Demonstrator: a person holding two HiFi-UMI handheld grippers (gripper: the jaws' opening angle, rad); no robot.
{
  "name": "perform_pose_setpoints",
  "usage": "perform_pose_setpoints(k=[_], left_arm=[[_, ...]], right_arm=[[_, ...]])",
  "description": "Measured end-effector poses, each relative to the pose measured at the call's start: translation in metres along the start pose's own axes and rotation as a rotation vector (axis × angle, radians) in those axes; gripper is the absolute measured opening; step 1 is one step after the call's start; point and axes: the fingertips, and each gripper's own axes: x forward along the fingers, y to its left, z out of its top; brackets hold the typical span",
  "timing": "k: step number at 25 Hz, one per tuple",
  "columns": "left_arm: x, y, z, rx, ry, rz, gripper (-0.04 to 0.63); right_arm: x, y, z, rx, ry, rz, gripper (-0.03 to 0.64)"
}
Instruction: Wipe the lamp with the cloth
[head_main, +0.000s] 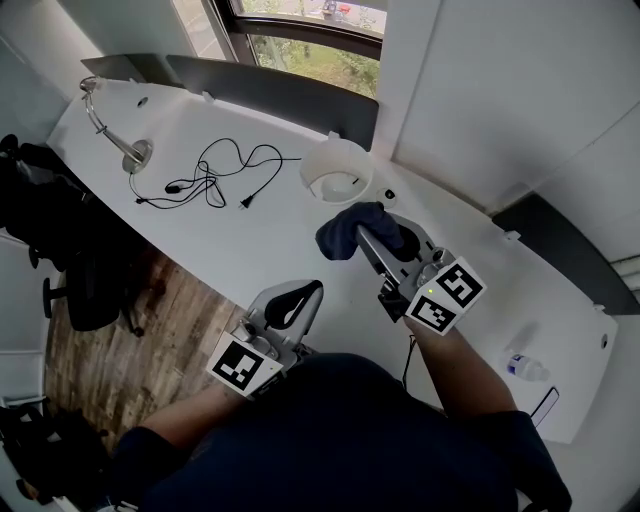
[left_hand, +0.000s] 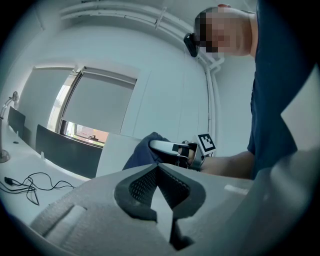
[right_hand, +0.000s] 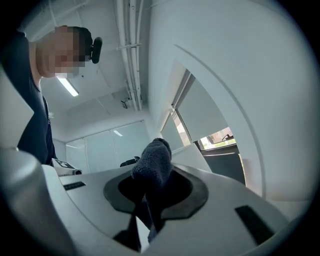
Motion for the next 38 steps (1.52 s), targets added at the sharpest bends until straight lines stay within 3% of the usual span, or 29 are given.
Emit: perform_pose_setpoints(k=[7, 27, 32, 38], left_arm=[[0.006, -0.005, -0.004, -0.003, 0.015, -0.014, 0.006], [0.02, -0.005, -0.021, -0.032, 0.053, 0.022, 0.006], [0.021, -0.006, -0.021, -0.035, 0.045, 0.024, 0.006], [0.024, -0.009, -0.018, -0.037, 0.033, 0.008, 0.006]], right_arm=[[0.0, 0.001, 0.01, -0.048, -0.007, 0.026, 0.088], [-0.039, -0.073, -0.115, 0.02, 0.243, -0.108, 0.089], [-0.037, -0.077, -0.11, 0.007, 0.255, -0.11, 0.089], [-0.029, -0.069, -0.074, 0.022, 0.196, -0.096, 0.089]])
